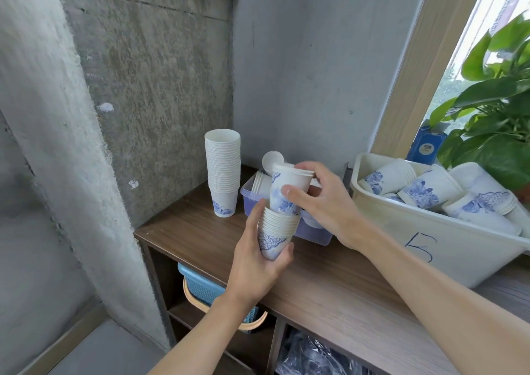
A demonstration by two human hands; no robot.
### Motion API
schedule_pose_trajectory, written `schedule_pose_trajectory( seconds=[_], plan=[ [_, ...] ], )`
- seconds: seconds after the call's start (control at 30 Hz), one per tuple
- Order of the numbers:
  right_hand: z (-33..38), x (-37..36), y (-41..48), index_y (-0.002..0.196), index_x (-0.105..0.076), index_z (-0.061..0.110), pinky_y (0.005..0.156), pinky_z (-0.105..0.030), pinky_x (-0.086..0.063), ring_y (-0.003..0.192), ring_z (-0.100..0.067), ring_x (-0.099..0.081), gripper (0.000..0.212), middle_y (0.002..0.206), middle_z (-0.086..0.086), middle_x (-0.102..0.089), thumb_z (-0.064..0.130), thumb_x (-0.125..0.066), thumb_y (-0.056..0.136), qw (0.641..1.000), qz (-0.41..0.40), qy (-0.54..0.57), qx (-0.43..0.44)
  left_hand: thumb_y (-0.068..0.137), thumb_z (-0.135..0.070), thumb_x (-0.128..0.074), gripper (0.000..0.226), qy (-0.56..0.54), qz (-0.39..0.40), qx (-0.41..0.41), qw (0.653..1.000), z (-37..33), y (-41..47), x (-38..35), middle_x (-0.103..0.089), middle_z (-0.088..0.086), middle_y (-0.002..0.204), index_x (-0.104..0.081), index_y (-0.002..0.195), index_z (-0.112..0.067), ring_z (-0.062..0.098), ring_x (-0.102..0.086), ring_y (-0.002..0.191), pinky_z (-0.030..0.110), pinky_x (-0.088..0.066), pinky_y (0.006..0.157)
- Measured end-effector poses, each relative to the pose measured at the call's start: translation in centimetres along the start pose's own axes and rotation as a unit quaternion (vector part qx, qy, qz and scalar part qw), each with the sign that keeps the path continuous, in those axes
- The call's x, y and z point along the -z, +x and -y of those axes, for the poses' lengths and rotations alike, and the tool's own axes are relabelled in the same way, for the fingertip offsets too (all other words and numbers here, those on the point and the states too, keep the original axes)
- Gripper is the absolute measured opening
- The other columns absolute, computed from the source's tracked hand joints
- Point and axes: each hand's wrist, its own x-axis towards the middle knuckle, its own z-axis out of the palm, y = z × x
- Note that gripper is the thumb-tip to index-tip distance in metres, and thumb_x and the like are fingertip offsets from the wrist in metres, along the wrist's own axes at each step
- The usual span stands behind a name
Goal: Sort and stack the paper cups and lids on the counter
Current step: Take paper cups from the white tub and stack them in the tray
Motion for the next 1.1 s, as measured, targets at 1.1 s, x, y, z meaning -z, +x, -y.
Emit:
schedule_pose_trajectory(
  seconds=[1.1],
  plan=[
    [-4.4,0.9,6.0,0.141,-0.044,0.015,0.107,-0.029,-0.025,0.134,-0.024,-0.031,0.051,0.143,-0.005,-0.047,0.023,-0.059,0.093,0.928,-0.010,-0.369,0.040,0.074,-0.041,-0.076,0.095,-0.013,-0.047,0.050,0.998,0.8,0.4,-0.2,-0.059,-0.026,0.131,-0.020,0.147,-0.064,0.008,-0.068,0.105,0.035,-0.061,0.085]
  ],
)
